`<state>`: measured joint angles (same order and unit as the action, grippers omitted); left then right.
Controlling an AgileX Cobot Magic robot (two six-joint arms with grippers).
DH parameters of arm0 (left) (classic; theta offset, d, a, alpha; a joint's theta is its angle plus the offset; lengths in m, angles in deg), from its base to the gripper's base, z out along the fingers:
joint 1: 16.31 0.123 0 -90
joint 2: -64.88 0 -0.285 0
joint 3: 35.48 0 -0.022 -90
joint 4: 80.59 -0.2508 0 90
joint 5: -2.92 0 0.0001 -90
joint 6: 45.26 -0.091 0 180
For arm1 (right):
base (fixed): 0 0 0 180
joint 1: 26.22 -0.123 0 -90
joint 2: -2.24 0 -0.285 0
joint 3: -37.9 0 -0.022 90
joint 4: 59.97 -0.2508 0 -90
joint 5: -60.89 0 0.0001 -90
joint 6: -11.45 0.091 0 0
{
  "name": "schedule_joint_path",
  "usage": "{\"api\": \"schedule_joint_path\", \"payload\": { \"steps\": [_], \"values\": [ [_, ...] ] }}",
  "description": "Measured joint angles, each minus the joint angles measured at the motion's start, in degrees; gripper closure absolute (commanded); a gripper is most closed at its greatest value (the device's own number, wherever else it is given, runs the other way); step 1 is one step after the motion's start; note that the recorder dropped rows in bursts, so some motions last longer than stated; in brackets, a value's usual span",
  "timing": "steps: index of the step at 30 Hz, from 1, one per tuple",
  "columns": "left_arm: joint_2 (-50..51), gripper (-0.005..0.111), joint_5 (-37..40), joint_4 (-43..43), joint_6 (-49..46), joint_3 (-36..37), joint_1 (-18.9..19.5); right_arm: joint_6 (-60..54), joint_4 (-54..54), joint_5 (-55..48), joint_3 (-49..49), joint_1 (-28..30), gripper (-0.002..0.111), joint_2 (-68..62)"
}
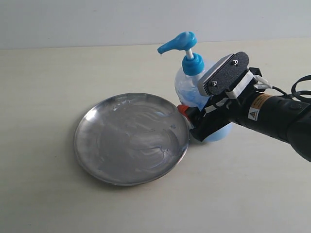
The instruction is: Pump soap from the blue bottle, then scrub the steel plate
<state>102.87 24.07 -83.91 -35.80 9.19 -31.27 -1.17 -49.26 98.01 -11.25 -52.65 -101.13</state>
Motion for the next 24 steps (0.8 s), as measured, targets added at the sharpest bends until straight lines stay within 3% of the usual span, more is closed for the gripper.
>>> {"api": "schedule_joint_path", "payload": {
  "steps": [24],
  "values": [
    [0.0, 0.107, 0.0, 0.1, 0.0, 0.0, 0.0, 0.0, -0.5, 1.5, 0.0, 0.0, 0.108, -1.5]
  ]
}}
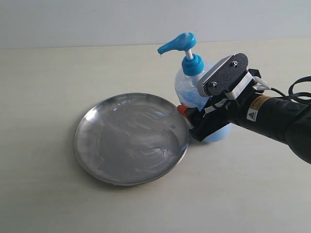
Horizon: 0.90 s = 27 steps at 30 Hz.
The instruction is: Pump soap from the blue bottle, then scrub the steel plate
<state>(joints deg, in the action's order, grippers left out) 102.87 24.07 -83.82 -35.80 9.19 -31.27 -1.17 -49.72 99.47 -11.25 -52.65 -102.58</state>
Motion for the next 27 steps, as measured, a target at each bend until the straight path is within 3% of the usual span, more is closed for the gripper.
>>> {"api": "schedule_joint_path", "payload": {
  "steps": [13, 22, 27],
  "values": [
    [1.8, 0.107, 1.4, 6.5, -2.5, -0.3, 0.0, 0.0, 0.0, 1.6, 0.0, 0.0, 0.108, -0.7],
    [11.9, 0.107, 14.8, 28.2, -26.4, -3.4, 0.0, 0.0, 0.0, 1.6, 0.0, 0.0, 0.108, -0.7],
    [19.7, 0.107, 20.7, 35.4, -32.2, -7.7, 0.0, 0.0, 0.0, 1.6, 0.0, 0.0, 0.108, -0.7]
  ]
}}
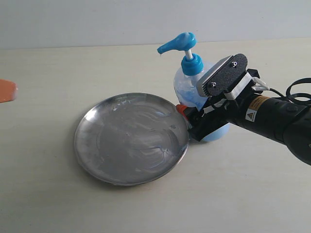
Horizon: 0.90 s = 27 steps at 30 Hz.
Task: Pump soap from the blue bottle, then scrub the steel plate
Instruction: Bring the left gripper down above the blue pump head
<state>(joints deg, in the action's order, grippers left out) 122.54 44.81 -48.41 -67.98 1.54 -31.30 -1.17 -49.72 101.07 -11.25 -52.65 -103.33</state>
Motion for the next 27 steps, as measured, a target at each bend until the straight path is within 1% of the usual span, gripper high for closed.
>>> {"api": "schedule_joint_path", "payload": {
  "steps": [7, 18, 22, 27],
  "values": [
    [8.7, 0.107, 4.4, 5.0, -3.5, -6.7, 0.0, 0.0, 0.0, 0.0, 0.0, 0.0, 0.108, 0.0],
    [16.6, 0.107, 6.0, 7.5, -5.3, -16.5, 0.0, 0.0, 0.0, 0.0, 0.0, 0.0, 0.108, 0.0],
    [19.2, 0.107, 6.1, 7.5, -5.8, -19.0, -1.7, 0.0, 0.0, 0.0, 0.0, 0.0, 0.108, 0.0],
    [22.5, 0.107, 6.3, 7.6, -6.6, -22.3, -5.8, 0.0, 0.0, 0.0, 0.0, 0.0, 0.108, 0.0]
  ]
}}
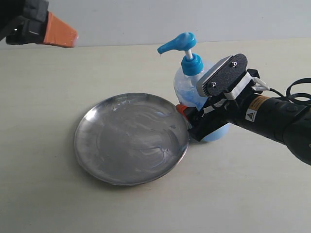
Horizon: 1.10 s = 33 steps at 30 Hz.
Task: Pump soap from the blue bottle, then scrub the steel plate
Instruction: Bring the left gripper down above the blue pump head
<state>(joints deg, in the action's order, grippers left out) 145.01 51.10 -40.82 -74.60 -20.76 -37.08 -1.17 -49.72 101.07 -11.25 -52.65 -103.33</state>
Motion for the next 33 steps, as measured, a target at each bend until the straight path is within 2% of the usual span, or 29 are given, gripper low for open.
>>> {"api": "schedule_joint_path", "payload": {
  "steps": [16, 26, 33],
  "values": [
    [12.4, 0.107, -0.4, 0.0, -0.2, -14.4, -10.5, 0.0, 0.0, 0.0, 0.0, 0.0, 0.108, 0.0],
    [21.2, 0.107, -0.4, -0.8, -0.2, -24.3, -13.6, 0.1, 0.0, 0.0, 0.0, 0.0, 0.108, 0.0],
    [24.4, 0.107, -0.3, -13.4, 2.7, -29.9, -19.4, 0.2, 0.0, 0.0, 0.0, 0.0, 0.108, -0.1]
  ]
}}
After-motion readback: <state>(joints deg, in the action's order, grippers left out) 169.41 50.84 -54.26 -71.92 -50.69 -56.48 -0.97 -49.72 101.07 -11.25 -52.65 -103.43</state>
